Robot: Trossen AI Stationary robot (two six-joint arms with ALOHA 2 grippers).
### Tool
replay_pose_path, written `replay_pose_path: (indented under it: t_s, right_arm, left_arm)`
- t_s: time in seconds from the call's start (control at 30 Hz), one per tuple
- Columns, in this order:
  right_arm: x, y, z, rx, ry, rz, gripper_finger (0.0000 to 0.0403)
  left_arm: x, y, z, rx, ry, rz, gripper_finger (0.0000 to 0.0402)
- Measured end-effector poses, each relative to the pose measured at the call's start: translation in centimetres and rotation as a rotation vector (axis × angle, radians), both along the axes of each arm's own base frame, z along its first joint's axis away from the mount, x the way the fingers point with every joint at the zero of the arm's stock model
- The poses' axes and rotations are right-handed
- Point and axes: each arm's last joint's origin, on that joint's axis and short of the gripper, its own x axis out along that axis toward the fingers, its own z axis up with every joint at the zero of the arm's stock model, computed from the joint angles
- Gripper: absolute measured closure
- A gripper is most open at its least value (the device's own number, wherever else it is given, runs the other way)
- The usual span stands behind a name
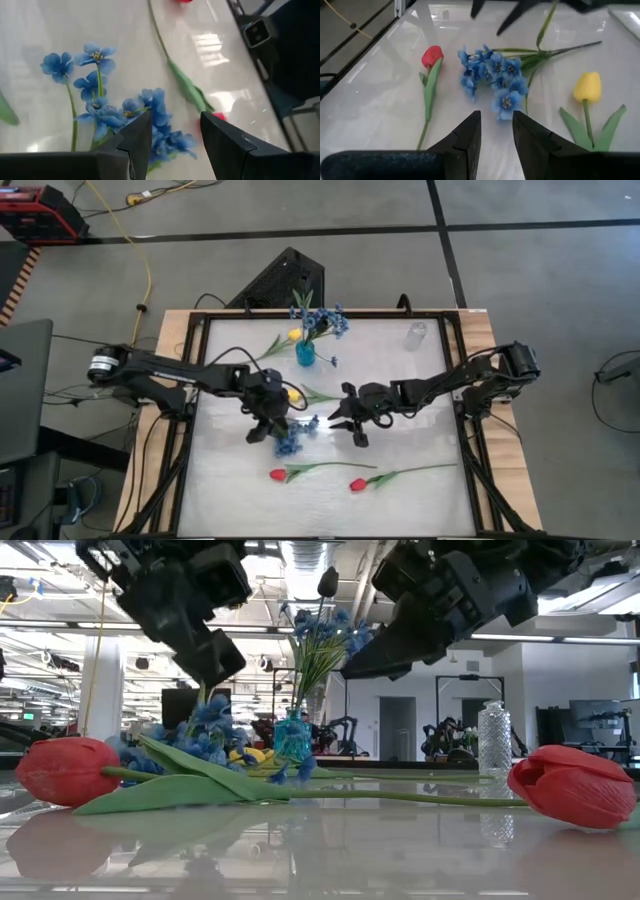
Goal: Sort flowers into vase by color
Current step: Put the blue flowers into the blue vase
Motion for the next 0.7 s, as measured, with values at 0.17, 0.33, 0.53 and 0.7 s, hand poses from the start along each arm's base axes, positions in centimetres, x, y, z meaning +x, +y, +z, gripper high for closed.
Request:
replay_pose_path:
  t_s: [0.17,0.33,0.53,0.7]
  right_arm:
    - [0.0,0.0,0.0,-0.003,0.001,0.001,0.0266]
    - [0.0,0.0,0.0,-0.004,0.002,0.001,0.0266]
    - [-0.1,0.0,-0.1,-0.021,0.010,0.008,0.0266]
    - [-0.1,0.0,-0.1,-0.032,0.010,0.012,0.0266]
  left_arm:
    - [0.4,0.1,-1.3,0.105,0.003,-0.064,0.0245]
    - [0.3,0.1,-1.8,0.258,-0.061,-0.208,0.0245]
    - [-0.3,0.6,-2.1,0.488,-0.026,-0.244,0.0245]
    - [-1.0,0.7,-2.8,0.542,0.061,-0.303,0.0245]
